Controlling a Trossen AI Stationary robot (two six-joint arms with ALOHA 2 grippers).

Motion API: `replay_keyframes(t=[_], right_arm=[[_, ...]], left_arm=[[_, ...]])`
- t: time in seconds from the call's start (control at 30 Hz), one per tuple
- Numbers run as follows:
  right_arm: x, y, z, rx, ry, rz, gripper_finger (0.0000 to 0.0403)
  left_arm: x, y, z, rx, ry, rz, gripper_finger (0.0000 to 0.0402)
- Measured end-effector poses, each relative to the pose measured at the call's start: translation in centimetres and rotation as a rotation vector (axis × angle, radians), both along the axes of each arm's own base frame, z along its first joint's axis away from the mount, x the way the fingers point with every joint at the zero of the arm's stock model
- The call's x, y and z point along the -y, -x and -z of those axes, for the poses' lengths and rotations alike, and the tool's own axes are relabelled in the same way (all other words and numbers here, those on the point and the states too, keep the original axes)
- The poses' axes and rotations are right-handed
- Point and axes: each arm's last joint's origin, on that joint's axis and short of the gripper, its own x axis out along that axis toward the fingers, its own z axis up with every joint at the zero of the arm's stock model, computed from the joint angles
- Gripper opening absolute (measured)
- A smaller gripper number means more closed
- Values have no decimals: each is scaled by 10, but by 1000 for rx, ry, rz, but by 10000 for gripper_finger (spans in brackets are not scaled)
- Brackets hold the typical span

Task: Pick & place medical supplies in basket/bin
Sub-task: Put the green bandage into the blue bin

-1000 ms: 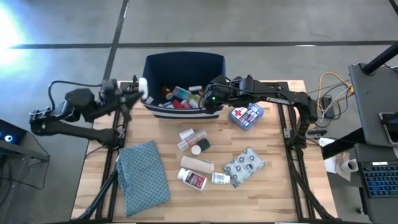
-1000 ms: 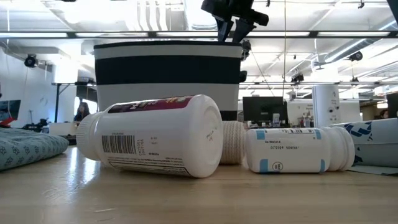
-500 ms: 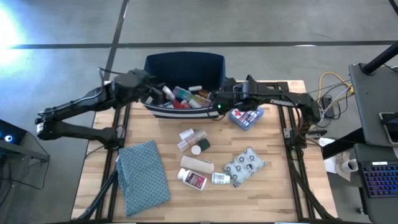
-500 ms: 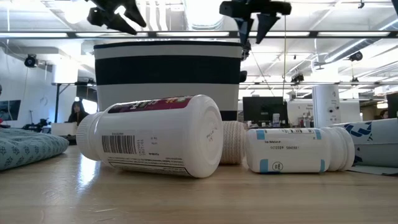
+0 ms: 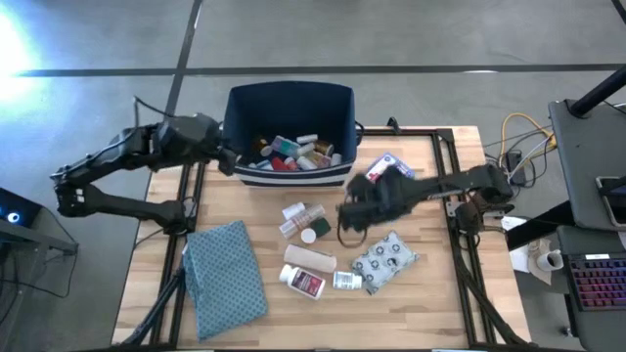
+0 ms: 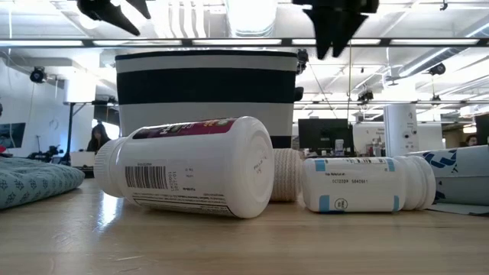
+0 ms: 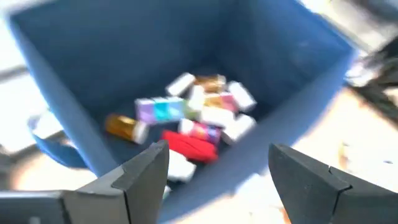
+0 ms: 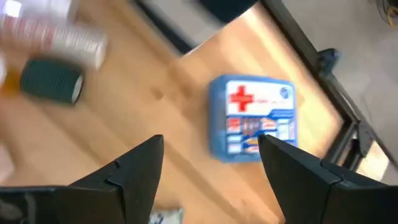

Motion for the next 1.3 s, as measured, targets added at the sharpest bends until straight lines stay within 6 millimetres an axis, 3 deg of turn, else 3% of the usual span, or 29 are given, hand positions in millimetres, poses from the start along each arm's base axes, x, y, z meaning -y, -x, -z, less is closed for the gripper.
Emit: replay_keyframes(t=[0.13,0.23,0.3,0.37,0.57,0.73,0.97,1.3], right_arm=[[-28,-8,37,33,-41,-146,251],[-48,-19,68,73,-93,-403,251],[-56,-24,84,107,-110,-542,251],[-57,-27,93,151,-125,-576,250],[-40,-29,109,134,-105,-600,255],[-28,-43,111,143,-90,-769,266],[-28,-62,134,-19,-13,-982,294],[-10,-84,160,-98,8,-923,316]], left_arm=[[10,13,6,51,80,56,252],[16,20,12,73,114,62,252],[19,23,17,92,146,52,252],[22,26,22,106,181,46,252],[32,28,37,109,268,72,252],[39,23,46,122,293,119,252],[47,12,54,184,326,163,252],[53,1,64,185,364,168,252]])
